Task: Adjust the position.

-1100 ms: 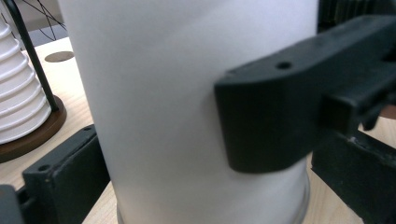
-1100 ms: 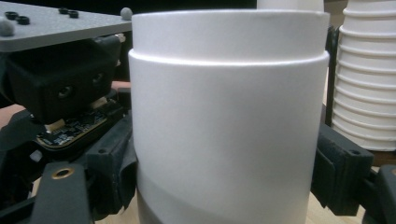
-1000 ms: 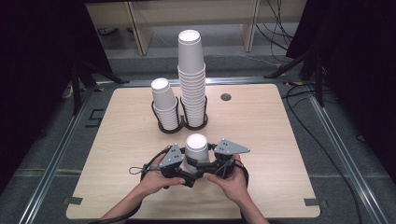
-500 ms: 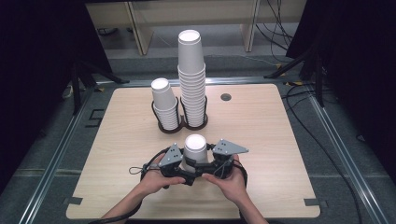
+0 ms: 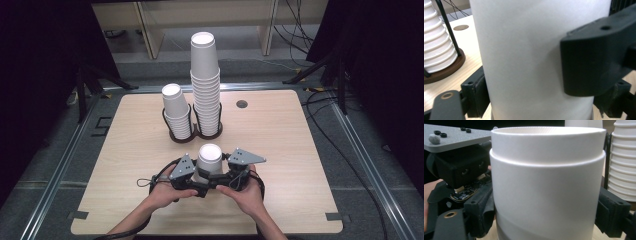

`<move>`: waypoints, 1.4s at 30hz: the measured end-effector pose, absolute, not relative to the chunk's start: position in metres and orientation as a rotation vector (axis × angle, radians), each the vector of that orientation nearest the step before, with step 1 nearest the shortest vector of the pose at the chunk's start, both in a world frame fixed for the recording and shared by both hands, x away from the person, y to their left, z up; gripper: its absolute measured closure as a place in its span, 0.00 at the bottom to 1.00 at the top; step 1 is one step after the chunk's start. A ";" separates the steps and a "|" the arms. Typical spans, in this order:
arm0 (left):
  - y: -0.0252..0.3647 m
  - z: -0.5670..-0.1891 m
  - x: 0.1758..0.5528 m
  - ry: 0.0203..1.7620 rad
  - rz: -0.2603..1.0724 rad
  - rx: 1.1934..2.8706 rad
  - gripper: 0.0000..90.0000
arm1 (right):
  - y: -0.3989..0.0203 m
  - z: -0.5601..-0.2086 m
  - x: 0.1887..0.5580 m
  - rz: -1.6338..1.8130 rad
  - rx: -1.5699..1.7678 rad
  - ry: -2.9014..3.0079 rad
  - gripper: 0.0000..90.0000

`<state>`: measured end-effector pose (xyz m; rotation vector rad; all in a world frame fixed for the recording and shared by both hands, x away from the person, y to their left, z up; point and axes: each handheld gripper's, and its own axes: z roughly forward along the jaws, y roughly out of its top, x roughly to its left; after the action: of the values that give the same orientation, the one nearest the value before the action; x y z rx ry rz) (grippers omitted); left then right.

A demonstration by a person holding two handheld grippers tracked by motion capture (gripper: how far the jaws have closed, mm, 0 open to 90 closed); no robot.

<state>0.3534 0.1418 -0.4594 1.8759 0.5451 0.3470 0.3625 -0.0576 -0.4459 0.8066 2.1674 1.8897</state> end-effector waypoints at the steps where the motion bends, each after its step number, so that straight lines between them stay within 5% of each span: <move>1: 0.142 -0.459 0.353 0.545 0.348 1.873 0.18 | -0.058 -0.447 0.364 1.891 0.795 2.166 0.18; 28: 0.162 -0.450 0.357 0.543 0.438 1.938 0.22 | -0.077 -0.442 0.355 1.862 0.742 2.175 0.16; 42: 0.175 -0.442 0.361 0.441 0.480 2.131 0.23 | -0.091 -0.448 0.347 1.834 0.766 2.189 0.16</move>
<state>0.3607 0.1751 -0.4421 2.1306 0.4411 0.4798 0.3474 -0.0908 -0.4484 0.7661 2.1893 1.8343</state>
